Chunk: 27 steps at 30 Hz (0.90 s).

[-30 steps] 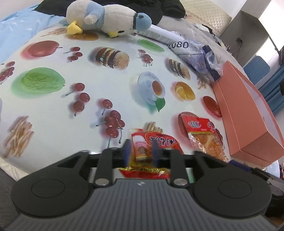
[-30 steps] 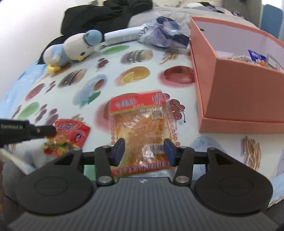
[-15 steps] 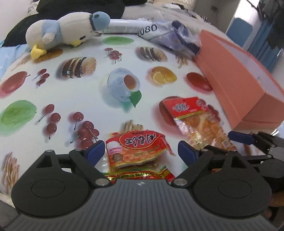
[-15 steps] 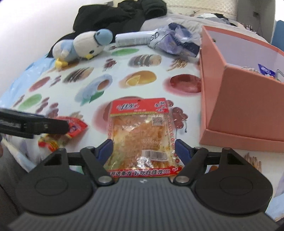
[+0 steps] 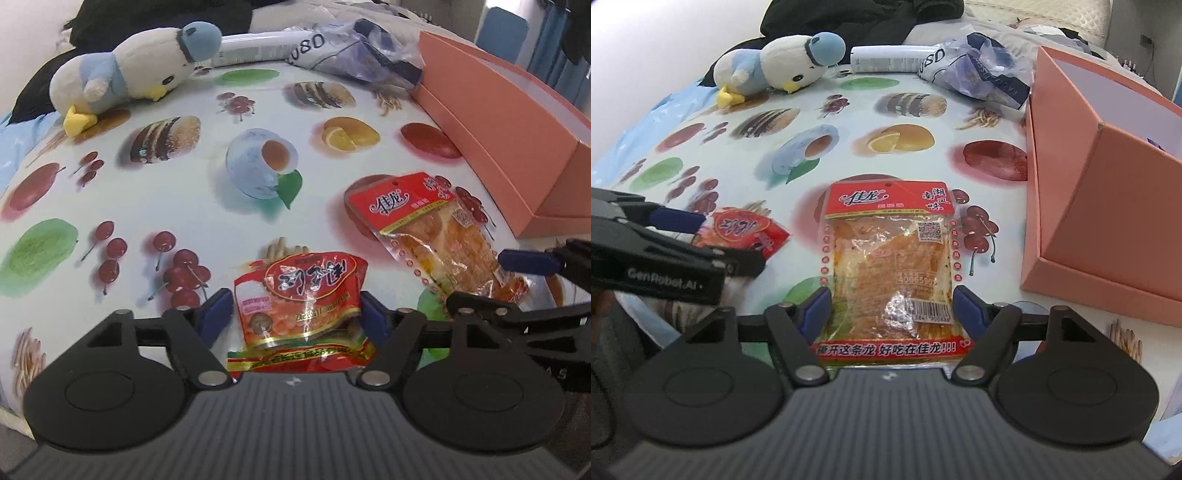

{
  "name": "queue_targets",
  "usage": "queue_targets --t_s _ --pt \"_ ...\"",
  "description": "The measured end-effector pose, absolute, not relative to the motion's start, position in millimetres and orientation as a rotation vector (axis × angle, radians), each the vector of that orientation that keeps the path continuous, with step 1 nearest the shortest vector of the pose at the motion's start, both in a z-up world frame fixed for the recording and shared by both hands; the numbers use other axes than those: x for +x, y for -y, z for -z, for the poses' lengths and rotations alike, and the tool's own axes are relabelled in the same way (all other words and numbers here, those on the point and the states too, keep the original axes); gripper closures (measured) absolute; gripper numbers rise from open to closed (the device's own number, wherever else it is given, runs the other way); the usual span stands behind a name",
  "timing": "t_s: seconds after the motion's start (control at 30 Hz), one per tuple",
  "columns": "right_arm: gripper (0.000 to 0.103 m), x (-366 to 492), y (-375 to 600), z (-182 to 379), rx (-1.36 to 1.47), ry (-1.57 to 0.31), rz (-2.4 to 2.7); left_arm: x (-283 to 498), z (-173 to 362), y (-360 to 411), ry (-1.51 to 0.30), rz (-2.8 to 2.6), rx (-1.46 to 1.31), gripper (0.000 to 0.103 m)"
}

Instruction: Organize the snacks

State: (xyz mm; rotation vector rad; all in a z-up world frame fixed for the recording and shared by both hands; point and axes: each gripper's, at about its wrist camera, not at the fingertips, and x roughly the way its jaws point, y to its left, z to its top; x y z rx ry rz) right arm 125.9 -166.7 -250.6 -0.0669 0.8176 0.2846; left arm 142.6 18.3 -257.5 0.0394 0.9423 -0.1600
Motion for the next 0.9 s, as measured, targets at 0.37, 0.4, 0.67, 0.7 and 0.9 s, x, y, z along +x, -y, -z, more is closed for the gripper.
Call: queue_targets --t_s 0.37,0.4,0.67,0.7,0.9 --pt "0.062 118.3 149.2 240.8 -0.09 -0.816 -0.28 137.6 252.3 -15.4 -0.932 0.17 -0.001 0.04" --pt "0.064 117.7 148.9 239.4 -0.088 -0.815 -0.278 137.3 250.8 -16.2 -0.934 0.17 -0.016 0.041" --pt "0.066 114.1 161.2 222.4 -0.045 -0.794 -0.236 138.2 235.7 -27.8 -0.938 0.159 -0.143 0.082" --pt "0.066 112.7 163.7 219.6 -0.039 -0.79 -0.23 138.0 235.7 -28.7 -0.939 0.155 -0.149 0.089" --pt "0.066 103.5 173.4 205.3 -0.011 -0.768 -0.211 133.0 228.2 -29.8 -0.919 0.171 -0.2 0.1"
